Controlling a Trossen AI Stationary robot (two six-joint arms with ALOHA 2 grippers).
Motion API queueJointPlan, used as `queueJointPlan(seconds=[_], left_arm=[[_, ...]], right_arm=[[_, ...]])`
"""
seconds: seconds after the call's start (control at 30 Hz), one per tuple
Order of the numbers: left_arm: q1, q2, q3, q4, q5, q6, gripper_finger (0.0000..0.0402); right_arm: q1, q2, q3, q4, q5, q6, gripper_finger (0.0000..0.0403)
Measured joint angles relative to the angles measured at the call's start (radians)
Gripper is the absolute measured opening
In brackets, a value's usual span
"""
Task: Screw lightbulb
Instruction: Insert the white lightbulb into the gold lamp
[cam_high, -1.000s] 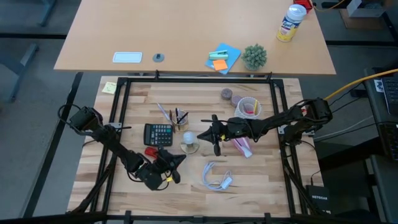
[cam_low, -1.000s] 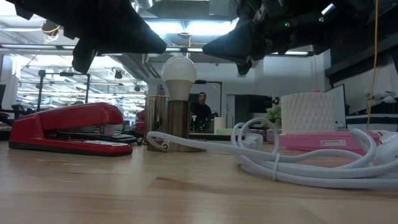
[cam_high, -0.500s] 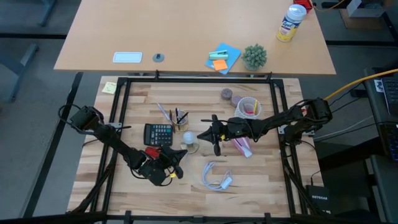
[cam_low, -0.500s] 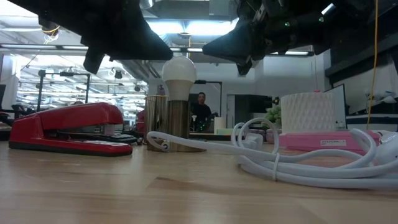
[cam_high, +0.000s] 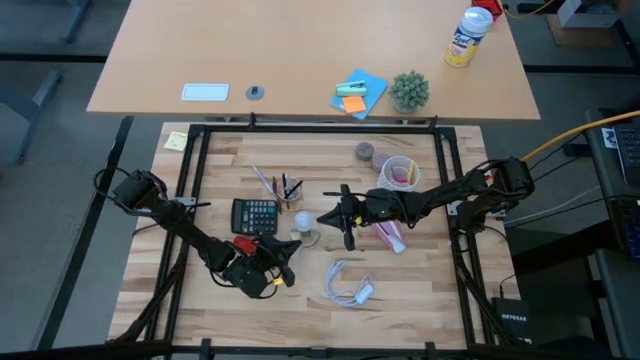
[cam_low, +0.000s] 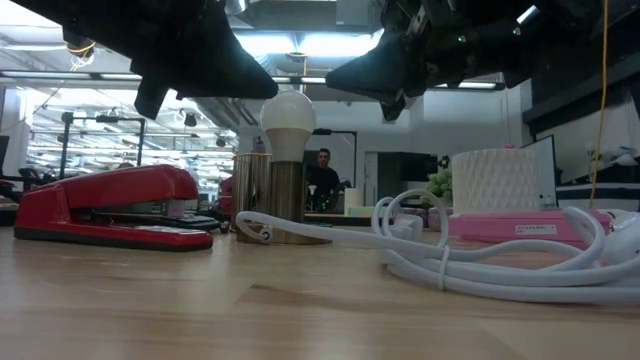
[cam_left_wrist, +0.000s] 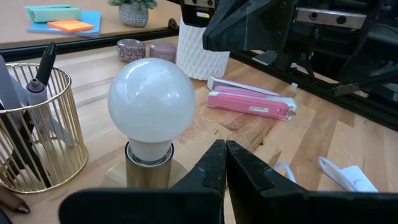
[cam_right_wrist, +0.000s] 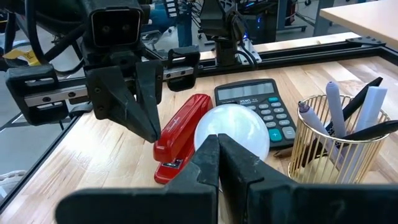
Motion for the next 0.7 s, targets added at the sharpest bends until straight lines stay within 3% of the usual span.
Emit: queueJointPlan(seconds=[0.43,0.7], left_arm=[[0.0,0.0,0.0,-0.008,0.0,0.009,0.0003],[0.0,0.0,0.0,-0.007,0.038,0.011,0.0003]], right_arm=[[0.0,0.0,0.0,0.0,0.101,-0.002,0.0007],[0.0,0.0,0.0,0.0,0.105,-0.001,0.0007]])
